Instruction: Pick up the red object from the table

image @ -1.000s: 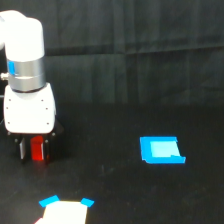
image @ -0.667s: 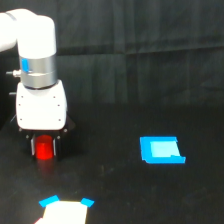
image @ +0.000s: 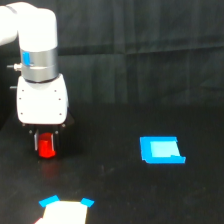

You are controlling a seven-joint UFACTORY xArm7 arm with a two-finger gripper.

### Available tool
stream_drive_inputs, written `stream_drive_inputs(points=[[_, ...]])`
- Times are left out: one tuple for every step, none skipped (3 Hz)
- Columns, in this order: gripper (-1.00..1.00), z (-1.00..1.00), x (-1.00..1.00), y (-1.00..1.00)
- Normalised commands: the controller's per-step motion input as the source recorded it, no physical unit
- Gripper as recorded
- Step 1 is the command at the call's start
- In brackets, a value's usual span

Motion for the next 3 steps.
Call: stream_drive_inputs(points=[[-1.00, 0.97, 0.43, 0.37], [-1.00, 1.00, 0.65, 0.53], [-0.75, 1.00, -0.04, -0.76]])
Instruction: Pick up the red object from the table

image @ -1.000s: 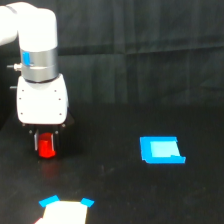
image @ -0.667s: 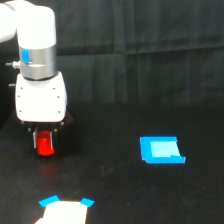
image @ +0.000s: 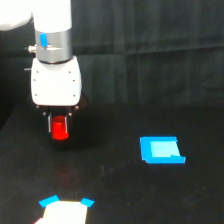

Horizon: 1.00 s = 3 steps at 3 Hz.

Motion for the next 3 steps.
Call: stream_drive_inputs(points=[[-0.71, 1.00, -0.05, -0.59], [-0.55, 1.00, 0.73, -0.04], [-1.00, 1.00, 0.28, -0.25]])
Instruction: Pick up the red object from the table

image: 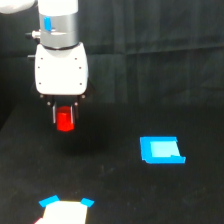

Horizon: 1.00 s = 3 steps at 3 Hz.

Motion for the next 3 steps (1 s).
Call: stream_drive_inputs(points=[[-1.00, 1.00, 0.50, -0.20], [-1.00, 1.00, -0.07, 0.09], [-0.84, 1.00, 0.05, 0.07]])
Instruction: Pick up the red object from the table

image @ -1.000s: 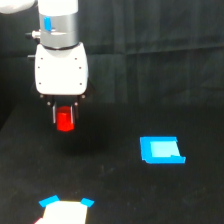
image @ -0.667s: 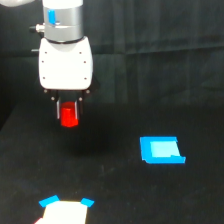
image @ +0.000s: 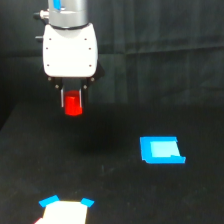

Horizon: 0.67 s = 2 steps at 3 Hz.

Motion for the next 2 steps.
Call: stream_drive_inputs(points=[[-1.00, -0.15, -0.13, 0.34], [-1.00, -0.26, 0.28, -0.28]])
